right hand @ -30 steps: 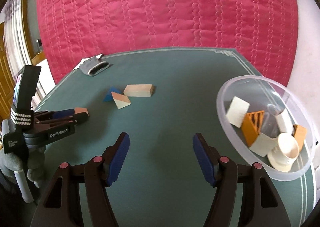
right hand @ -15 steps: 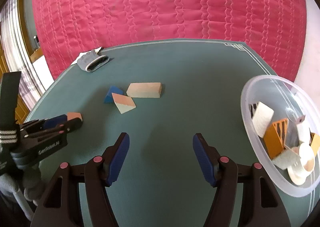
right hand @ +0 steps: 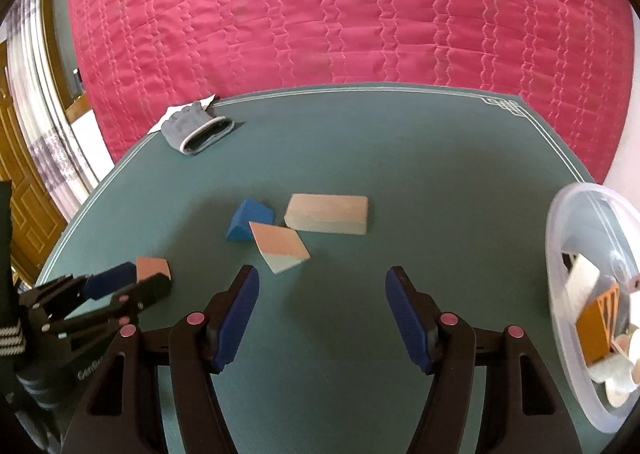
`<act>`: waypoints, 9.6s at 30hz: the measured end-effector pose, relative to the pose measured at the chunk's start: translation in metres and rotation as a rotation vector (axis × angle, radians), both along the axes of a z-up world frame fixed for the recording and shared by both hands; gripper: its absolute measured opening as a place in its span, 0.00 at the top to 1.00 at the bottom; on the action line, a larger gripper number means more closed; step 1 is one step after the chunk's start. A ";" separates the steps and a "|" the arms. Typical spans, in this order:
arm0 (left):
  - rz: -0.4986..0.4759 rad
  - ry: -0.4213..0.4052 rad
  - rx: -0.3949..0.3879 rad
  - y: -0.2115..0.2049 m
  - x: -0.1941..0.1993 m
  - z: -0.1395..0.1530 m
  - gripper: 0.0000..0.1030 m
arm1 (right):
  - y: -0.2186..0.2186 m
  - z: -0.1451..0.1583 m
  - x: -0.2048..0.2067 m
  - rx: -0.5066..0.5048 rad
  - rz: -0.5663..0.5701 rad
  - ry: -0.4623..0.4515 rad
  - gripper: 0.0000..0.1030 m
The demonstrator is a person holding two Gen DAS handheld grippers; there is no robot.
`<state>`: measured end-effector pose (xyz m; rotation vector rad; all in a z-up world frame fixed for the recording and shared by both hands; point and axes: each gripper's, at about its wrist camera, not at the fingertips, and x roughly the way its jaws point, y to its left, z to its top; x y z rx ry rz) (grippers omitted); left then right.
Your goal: Organize rigid objects
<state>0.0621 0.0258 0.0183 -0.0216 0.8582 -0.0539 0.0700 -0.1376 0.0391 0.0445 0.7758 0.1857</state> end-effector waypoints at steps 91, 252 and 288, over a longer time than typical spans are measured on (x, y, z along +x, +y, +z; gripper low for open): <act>-0.039 -0.005 -0.046 -0.004 -0.004 0.005 0.59 | -0.012 -0.004 -0.024 0.069 -0.022 0.031 0.67; -0.259 0.011 0.036 -0.092 -0.045 0.003 0.60 | -0.198 0.036 -0.145 0.007 -0.335 -0.176 0.64; -0.609 -0.114 0.006 -0.245 -0.041 0.050 0.63 | -0.235 0.039 -0.161 0.068 -0.526 -0.248 0.64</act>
